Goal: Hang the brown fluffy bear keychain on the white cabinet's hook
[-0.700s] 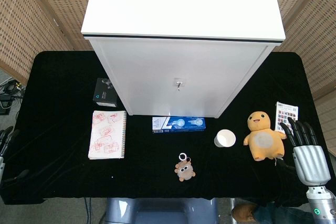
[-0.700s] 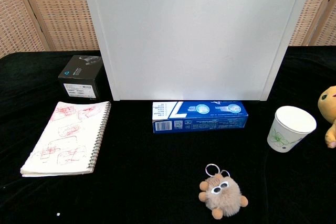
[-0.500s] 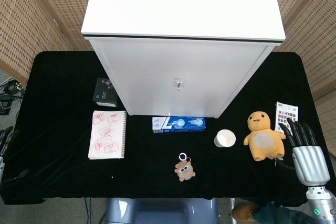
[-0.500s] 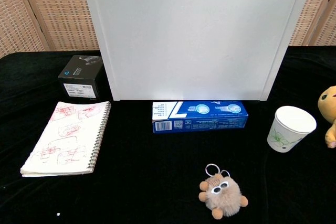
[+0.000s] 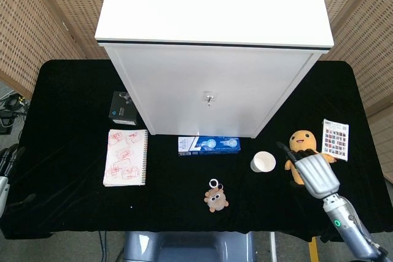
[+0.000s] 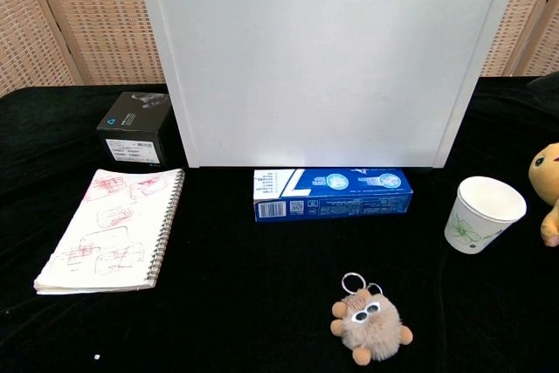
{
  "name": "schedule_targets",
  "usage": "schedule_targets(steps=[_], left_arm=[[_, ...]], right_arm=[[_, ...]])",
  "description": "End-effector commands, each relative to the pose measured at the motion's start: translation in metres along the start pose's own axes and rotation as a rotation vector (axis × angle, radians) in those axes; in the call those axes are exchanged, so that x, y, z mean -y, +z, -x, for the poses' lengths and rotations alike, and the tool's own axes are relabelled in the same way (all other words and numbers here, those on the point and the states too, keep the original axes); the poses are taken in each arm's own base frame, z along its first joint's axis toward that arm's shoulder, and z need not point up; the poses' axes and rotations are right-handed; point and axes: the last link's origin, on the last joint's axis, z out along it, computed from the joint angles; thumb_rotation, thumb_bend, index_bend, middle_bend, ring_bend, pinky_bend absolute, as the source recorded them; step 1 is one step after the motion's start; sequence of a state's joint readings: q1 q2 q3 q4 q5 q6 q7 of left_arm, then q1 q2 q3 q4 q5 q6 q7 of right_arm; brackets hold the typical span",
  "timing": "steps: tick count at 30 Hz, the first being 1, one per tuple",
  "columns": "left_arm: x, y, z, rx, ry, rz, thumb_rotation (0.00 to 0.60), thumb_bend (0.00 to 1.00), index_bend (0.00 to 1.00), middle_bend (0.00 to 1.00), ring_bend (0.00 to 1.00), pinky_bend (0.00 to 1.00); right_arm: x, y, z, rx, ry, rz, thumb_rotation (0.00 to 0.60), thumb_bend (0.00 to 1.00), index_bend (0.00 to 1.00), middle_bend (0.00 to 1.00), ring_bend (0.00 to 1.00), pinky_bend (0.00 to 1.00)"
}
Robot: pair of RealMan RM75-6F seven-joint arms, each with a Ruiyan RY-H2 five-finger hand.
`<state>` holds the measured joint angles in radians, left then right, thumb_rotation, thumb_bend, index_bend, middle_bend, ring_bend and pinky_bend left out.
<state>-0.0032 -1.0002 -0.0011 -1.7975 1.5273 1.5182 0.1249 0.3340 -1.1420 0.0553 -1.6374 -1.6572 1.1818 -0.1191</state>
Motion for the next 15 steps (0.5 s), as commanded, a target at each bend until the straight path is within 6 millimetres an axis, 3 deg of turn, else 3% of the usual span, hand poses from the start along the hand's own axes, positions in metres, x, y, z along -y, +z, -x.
schedule_targets(steps=[1,8,15], left_arm=[[0.002,0.008,0.003,0.012,0.003,-0.021,0.600,0.00,0.00,0.00,0.00,0.00],[0.007,0.018,0.007,0.035,0.005,-0.052,0.600,0.00,0.00,0.00,0.00,0.00],[0.007,0.023,0.008,0.045,-0.003,-0.061,0.600,0.00,0.00,0.00,0.00,0.00]], right_arm=[[0.038,0.047,0.002,0.149,0.091,-0.182,0.600,0.07,0.19,0.83,0.85,1.00],[0.069,0.086,0.025,0.295,0.149,-0.205,0.600,0.25,0.38,0.92,0.96,1.00],[0.093,0.116,0.048,0.382,0.142,-0.203,0.600,0.39,0.41,0.93,0.97,1.00]])
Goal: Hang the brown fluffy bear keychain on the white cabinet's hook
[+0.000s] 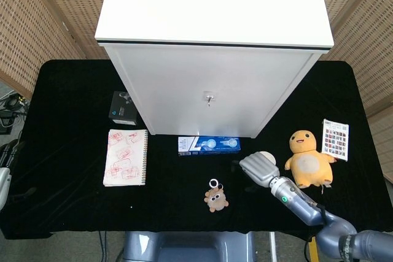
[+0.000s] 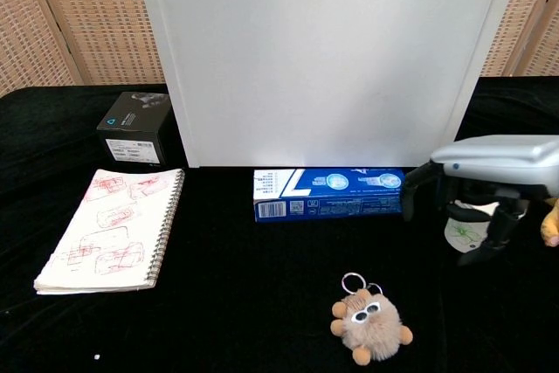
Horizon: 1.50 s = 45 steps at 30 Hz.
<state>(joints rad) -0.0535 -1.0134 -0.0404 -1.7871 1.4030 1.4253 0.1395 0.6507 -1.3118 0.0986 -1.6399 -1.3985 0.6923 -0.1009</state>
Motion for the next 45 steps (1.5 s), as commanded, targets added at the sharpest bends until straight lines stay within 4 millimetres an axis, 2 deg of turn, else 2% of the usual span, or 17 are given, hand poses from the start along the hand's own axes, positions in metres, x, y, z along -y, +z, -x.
schedule_targets(steps=[1,7,17,22,45], left_arm=[[-0.001,0.001,-0.001,-0.003,-0.002,0.001,0.600,0.00,0.00,0.00,0.00,0.00],[0.001,0.002,0.001,0.008,0.001,-0.006,0.600,0.00,0.00,0.00,0.00,0.00],[0.003,0.002,0.000,0.008,-0.003,-0.013,0.600,0.00,0.00,0.00,0.00,0.00],[0.002,0.003,0.001,0.012,-0.001,-0.010,0.600,0.00,0.00,0.00,0.00,0.00],[0.002,0.005,0.004,0.025,0.005,-0.013,0.600,0.00,0.00,0.00,0.00,0.00]], right_arm=[[0.013,0.029,0.005,0.040,-0.011,-0.009,0.600,0.41,0.42,0.93,0.97,1.00],[0.026,0.053,0.010,0.061,0.005,0.001,0.600,0.44,0.46,0.93,0.97,1.00],[0.038,0.073,0.023,0.059,-0.032,0.021,0.600,0.50,0.48,0.93,0.97,1.00],[0.046,0.078,0.027,0.056,-0.033,0.010,0.600,0.53,0.49,0.93,0.97,1.00],[0.061,0.097,0.047,0.061,-0.091,0.005,0.600,0.55,0.56,0.93,0.97,1.00]])
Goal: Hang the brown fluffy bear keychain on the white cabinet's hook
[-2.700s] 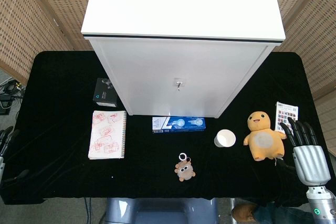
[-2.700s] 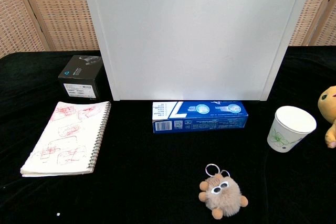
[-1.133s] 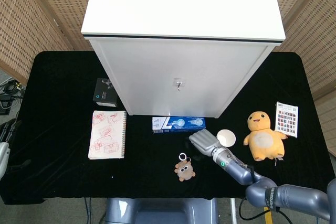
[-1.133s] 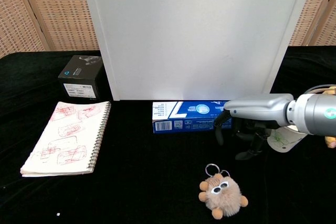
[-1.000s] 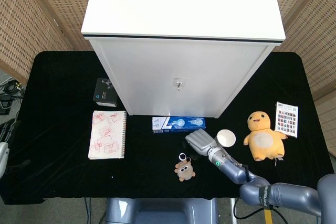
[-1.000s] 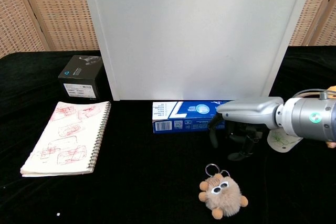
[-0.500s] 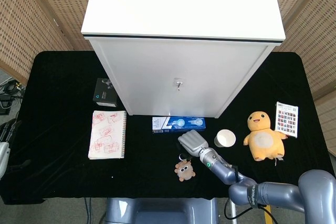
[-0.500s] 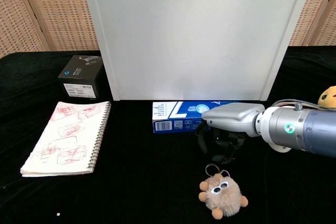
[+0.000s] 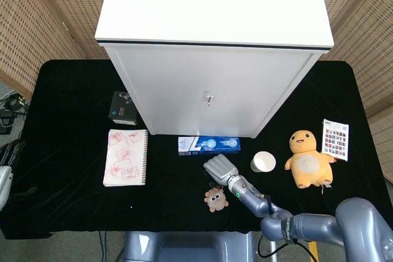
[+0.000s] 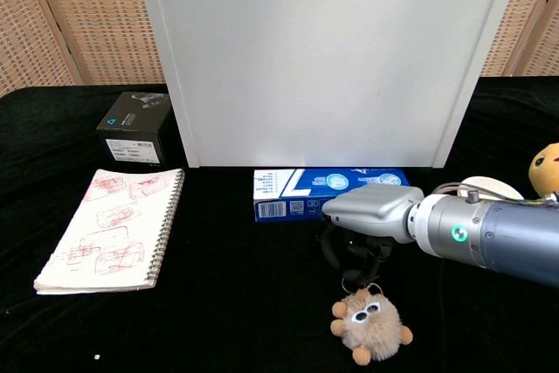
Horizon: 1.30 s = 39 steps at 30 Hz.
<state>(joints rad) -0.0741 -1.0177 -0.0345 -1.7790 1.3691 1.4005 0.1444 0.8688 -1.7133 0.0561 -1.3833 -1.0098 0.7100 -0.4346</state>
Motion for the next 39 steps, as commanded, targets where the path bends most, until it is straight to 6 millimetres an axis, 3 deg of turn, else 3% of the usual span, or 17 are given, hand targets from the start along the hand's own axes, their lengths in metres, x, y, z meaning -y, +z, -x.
schedule_targets(steps=[1,31,39], left_arm=[[0.000,0.000,0.000,0.000,-0.001,0.000,0.600,0.00,0.00,0.00,0.00,0.00],[0.000,0.000,0.000,0.005,0.002,0.002,0.600,0.00,0.00,0.00,0.00,0.00],[0.000,0.000,0.000,0.005,0.001,0.001,0.600,0.00,0.00,0.00,0.00,0.00]], right_arm=[[0.000,0.001,0.001,0.002,-0.004,0.002,0.600,0.55,0.56,0.93,0.97,1.00],[0.003,0.009,0.010,-0.001,-0.065,0.014,0.600,0.55,0.55,0.93,0.97,1.00],[0.002,0.010,0.009,-0.003,-0.071,0.016,0.600,0.61,0.60,0.94,0.97,1.00]])
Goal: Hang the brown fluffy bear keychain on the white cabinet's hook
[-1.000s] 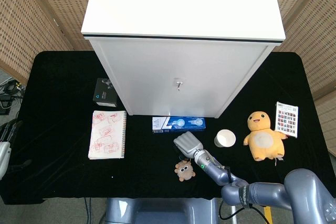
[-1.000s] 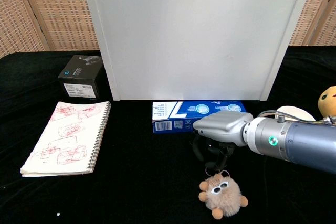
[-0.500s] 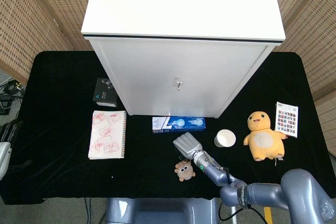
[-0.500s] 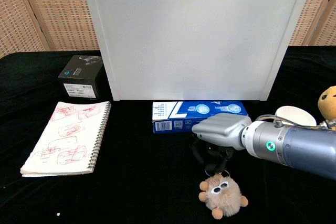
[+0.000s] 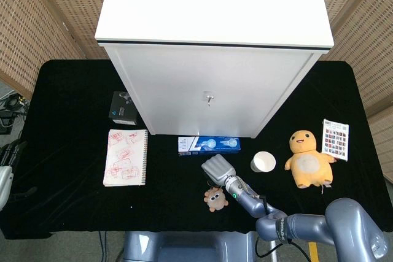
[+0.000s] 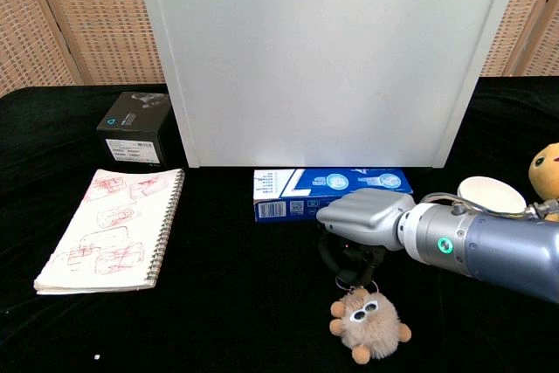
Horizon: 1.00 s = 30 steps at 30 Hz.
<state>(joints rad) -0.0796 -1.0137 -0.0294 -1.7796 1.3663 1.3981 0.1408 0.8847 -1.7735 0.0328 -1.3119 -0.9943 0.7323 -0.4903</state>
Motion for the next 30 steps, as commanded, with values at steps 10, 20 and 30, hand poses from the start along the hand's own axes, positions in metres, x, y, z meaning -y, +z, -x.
schedule_targets(steps=[10,20,30], left_arm=[[0.000,0.000,0.000,0.001,0.001,0.003,0.600,0.00,0.00,0.00,0.00,0.00],[-0.002,-0.002,0.001,0.004,0.001,0.010,0.600,0.00,0.00,0.00,0.00,0.00],[-0.004,-0.006,0.001,0.007,0.000,0.029,0.600,0.00,0.00,0.00,0.00,0.00]], right_arm=[[0.003,-0.005,-0.009,-0.047,0.023,-0.030,0.600,0.64,0.66,0.95,0.97,1.00],[0.004,-0.027,-0.033,-0.175,0.017,-0.101,0.600,0.64,0.67,0.96,0.97,1.00],[-0.008,-0.086,-0.069,-0.395,-0.098,-0.209,0.600,0.64,0.70,0.96,0.97,1.00]])
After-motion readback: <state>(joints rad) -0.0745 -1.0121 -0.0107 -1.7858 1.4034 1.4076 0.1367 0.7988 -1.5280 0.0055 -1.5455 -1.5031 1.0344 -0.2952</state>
